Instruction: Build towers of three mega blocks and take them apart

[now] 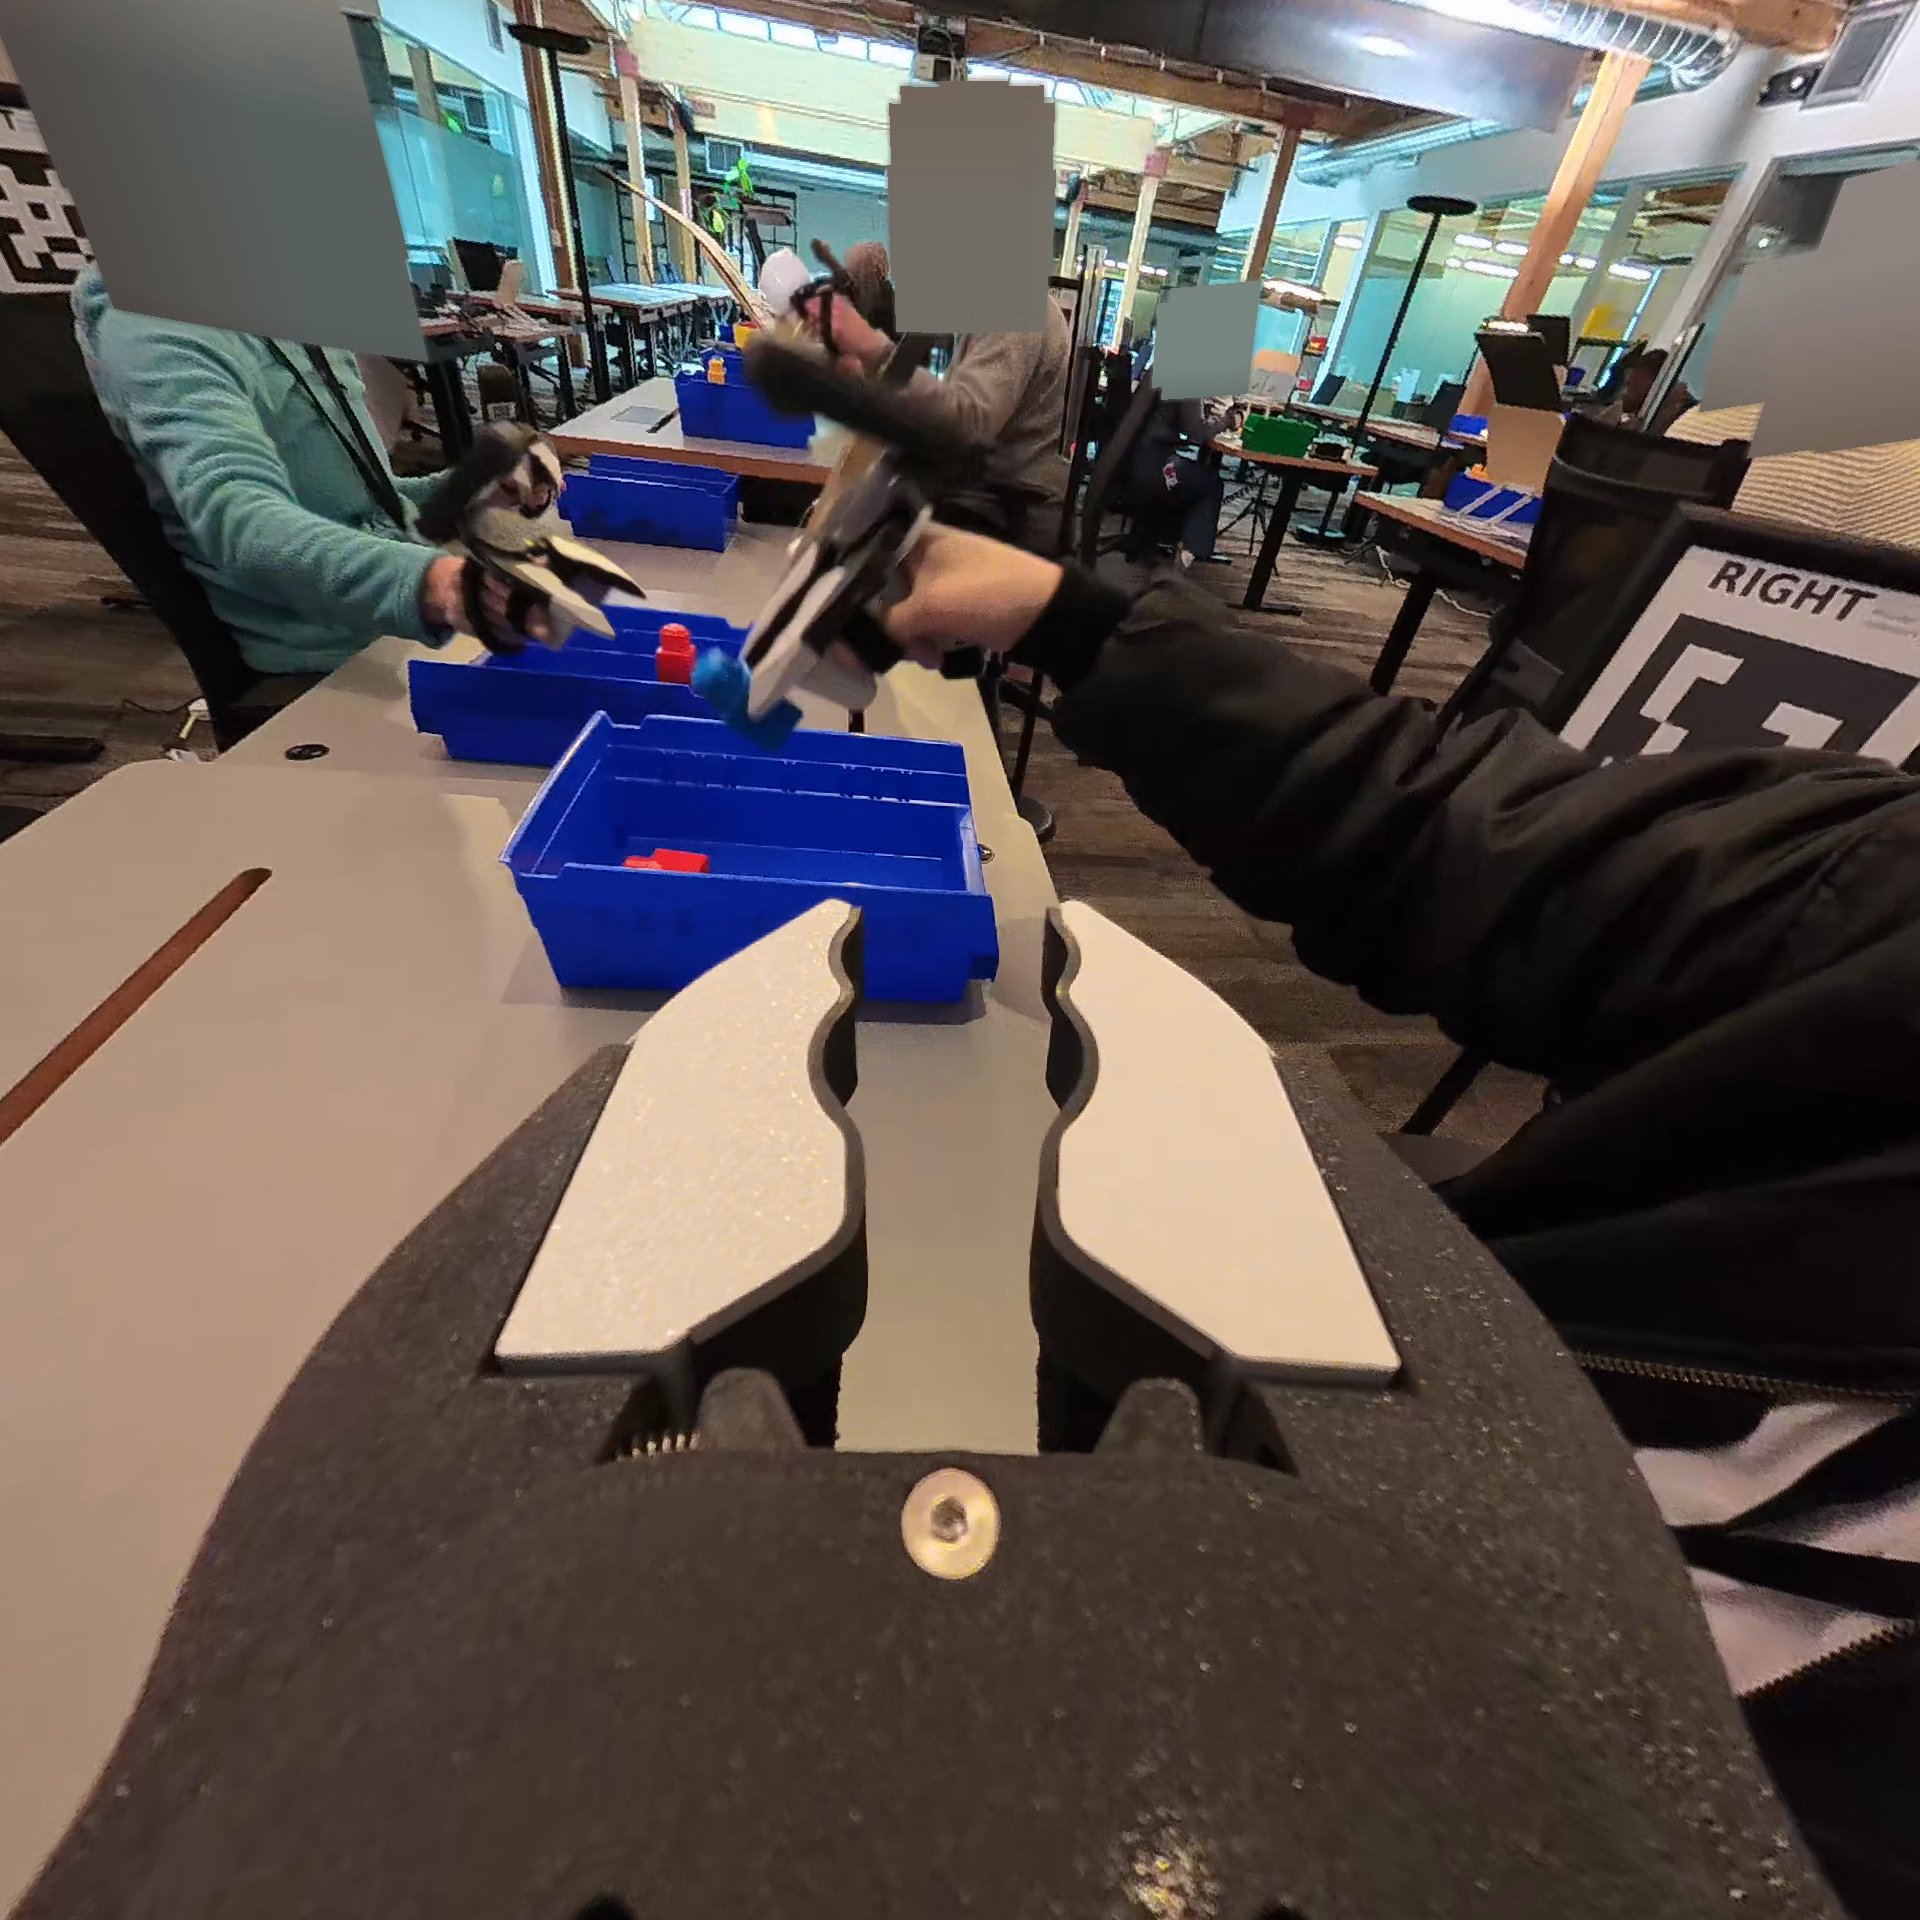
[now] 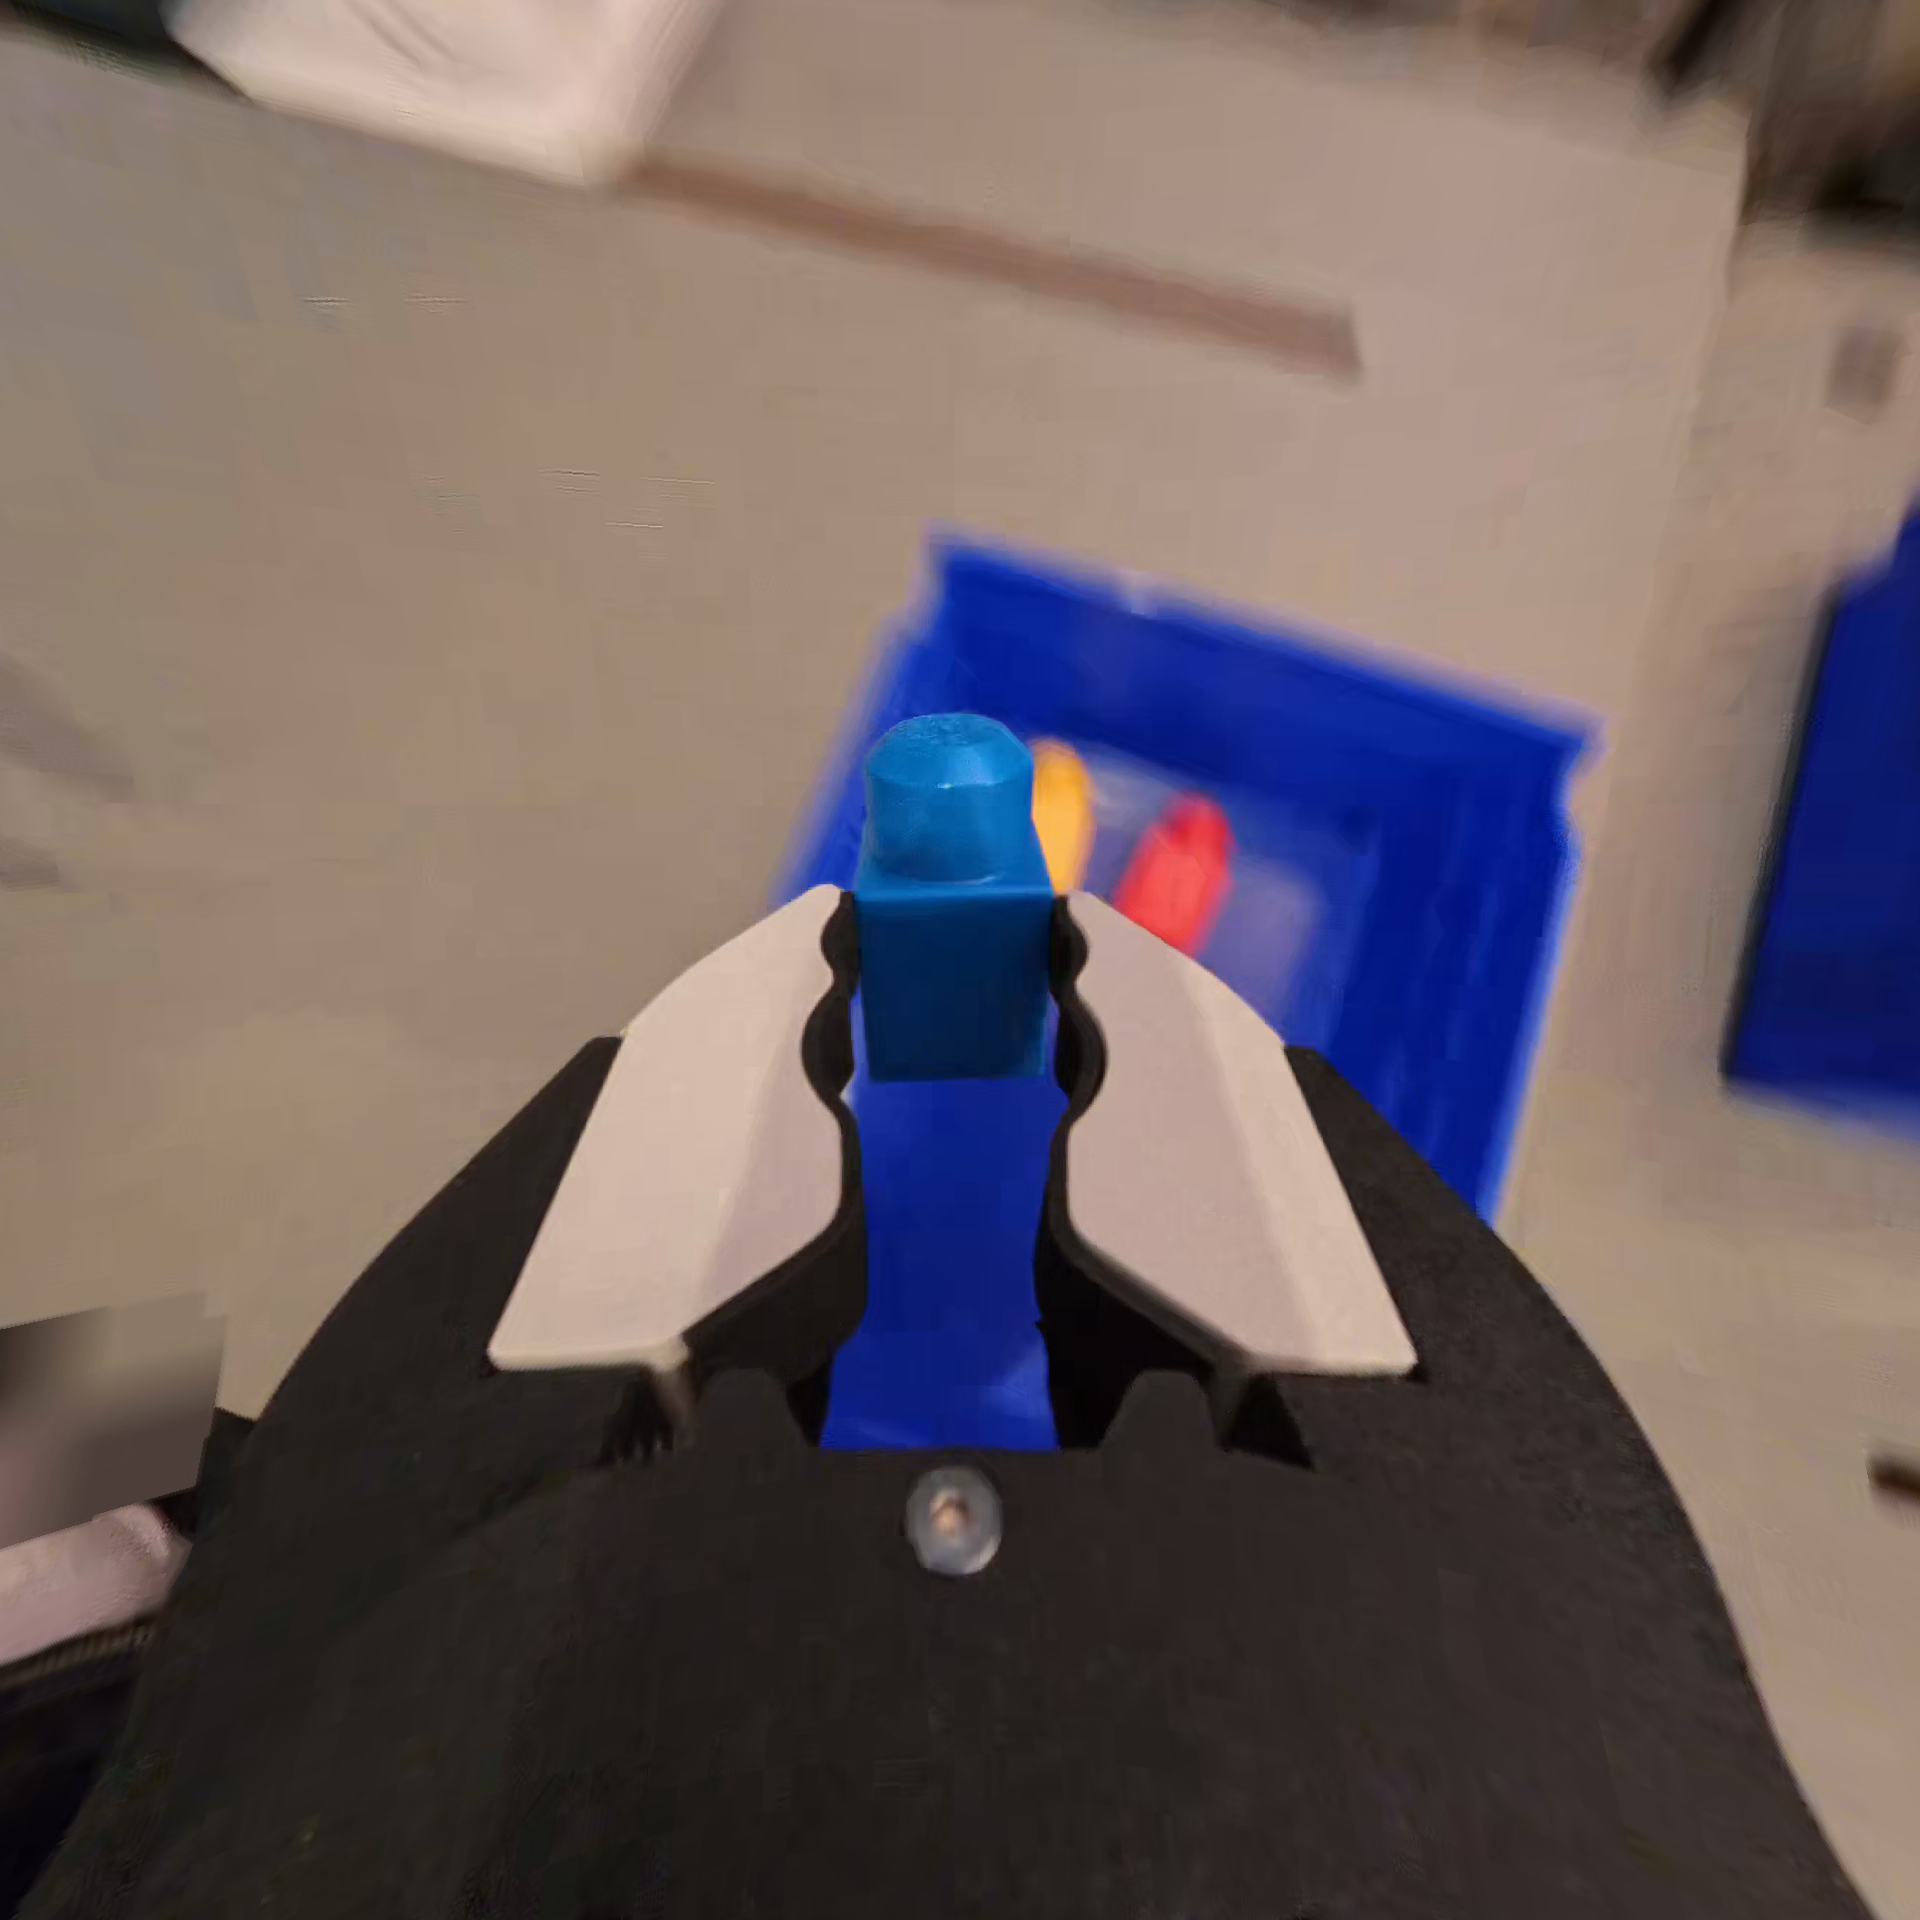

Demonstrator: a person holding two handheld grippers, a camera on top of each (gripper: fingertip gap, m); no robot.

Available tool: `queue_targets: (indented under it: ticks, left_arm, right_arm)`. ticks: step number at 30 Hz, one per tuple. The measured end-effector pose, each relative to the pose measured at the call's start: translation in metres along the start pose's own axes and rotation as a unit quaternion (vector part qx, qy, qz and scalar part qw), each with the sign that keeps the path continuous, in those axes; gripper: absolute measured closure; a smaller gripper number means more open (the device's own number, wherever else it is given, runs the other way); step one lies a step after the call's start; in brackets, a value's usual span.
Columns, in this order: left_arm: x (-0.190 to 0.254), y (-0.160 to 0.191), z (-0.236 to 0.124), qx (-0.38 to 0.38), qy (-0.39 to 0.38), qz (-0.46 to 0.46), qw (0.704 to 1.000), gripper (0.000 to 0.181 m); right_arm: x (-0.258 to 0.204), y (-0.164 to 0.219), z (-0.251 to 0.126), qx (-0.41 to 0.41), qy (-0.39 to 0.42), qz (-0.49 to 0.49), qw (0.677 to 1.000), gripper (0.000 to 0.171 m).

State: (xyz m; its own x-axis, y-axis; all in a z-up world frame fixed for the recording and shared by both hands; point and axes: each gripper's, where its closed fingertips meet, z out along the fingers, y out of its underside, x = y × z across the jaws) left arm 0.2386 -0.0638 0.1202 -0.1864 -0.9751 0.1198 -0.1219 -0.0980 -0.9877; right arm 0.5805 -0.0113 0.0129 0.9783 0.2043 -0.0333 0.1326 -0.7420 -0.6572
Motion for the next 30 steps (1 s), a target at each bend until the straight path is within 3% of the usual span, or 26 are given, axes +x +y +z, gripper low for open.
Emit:
queue_targets:
  ticks: [4,12,24,30]
  left_arm:
    - [-0.001,0.003,-0.001,-0.012,-0.008,0.003,1.0,0.15]
    - [0.001,0.017,0.014,-0.055,-0.012,0.015,0.998,0.15]
    - [0.002,0.03,0.027,-0.09,-0.007,0.017,0.996,0.152]
    - [0.007,0.023,0.022,-0.078,-0.01,0.024,0.997,0.152]
  right_arm:
    - [0.073,0.064,0.058,-0.133,0.073,0.078,0.985,0.136]
    - [0.115,0.093,0.123,-0.234,0.138,0.116,0.956,0.136]
    - [0.119,0.089,0.139,-0.237,0.108,0.12,0.958,0.135]
    - [0.107,0.073,0.112,-0.213,0.109,0.083,0.967,0.131]
